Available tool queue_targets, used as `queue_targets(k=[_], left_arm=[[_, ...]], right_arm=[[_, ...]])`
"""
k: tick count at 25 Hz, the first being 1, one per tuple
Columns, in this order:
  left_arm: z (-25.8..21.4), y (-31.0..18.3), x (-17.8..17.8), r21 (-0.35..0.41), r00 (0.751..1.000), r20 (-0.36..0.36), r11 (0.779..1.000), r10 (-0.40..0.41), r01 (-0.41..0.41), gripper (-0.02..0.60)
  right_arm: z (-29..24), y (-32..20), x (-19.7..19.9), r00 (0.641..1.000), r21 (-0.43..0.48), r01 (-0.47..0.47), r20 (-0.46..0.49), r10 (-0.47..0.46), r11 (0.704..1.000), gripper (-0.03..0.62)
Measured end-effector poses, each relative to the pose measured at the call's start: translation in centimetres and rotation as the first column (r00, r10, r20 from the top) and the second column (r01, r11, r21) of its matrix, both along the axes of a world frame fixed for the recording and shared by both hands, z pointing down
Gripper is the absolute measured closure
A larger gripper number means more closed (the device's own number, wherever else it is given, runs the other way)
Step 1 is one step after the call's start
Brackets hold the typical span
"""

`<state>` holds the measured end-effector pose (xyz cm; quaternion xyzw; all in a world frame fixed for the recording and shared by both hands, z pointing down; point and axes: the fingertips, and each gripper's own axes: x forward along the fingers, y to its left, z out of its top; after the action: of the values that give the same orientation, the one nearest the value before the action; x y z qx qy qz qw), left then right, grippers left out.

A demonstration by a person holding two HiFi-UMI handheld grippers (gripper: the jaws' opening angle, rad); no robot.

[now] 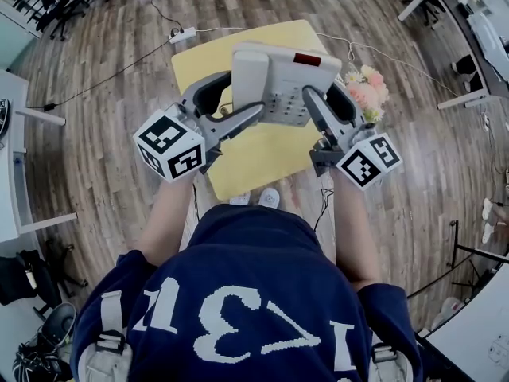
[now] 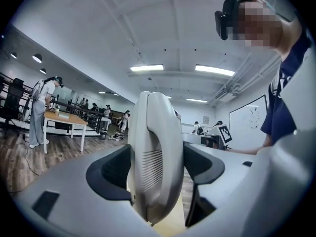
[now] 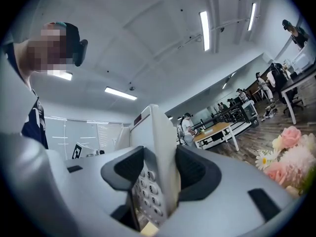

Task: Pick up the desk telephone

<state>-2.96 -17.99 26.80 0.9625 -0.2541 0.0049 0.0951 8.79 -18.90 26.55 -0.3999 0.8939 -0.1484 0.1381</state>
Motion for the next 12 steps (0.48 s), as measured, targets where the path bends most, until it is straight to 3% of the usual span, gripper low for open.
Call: queue_targets(k=[12], left_arm=[[-0.09, 0.03, -0.06, 0.004, 1.0, -0.006, 1.0, -0.003, 0.003, 0.241]], right_arm=[[-0.01, 0.02, -0.02, 1.0, -0.003, 0.002, 0.002, -0.002, 1.0, 0.373]])
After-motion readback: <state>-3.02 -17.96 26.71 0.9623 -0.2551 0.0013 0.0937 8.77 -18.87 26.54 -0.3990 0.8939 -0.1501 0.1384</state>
